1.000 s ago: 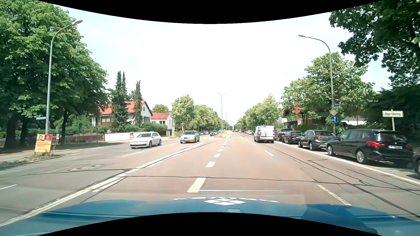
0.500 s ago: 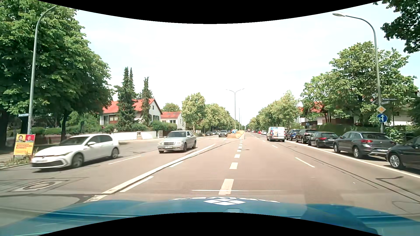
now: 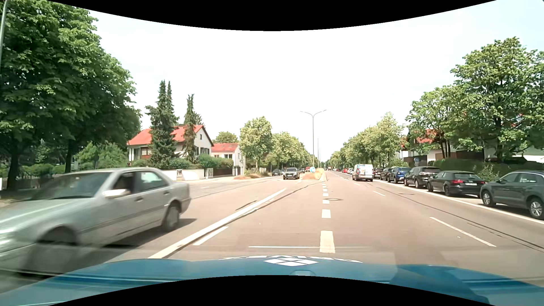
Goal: Follow the waypoints while adhering to traffic rules and regulations
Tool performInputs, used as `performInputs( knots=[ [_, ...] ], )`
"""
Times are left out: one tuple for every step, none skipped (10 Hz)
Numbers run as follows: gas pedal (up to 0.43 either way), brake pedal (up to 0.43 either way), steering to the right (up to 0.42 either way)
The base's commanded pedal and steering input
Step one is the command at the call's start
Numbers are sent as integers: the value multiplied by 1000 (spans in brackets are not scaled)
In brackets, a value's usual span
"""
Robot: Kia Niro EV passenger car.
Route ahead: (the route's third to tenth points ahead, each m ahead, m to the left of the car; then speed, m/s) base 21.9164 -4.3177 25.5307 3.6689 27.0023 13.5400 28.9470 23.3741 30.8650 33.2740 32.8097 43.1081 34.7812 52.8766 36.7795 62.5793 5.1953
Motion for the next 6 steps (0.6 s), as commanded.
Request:
performInputs(
  knots=[
    [0,0,-6],
    [0,0,-1],
    [0,0,5],
    [0,0,15],
    [0,0,22],
    [0,0,29]
  ],
)
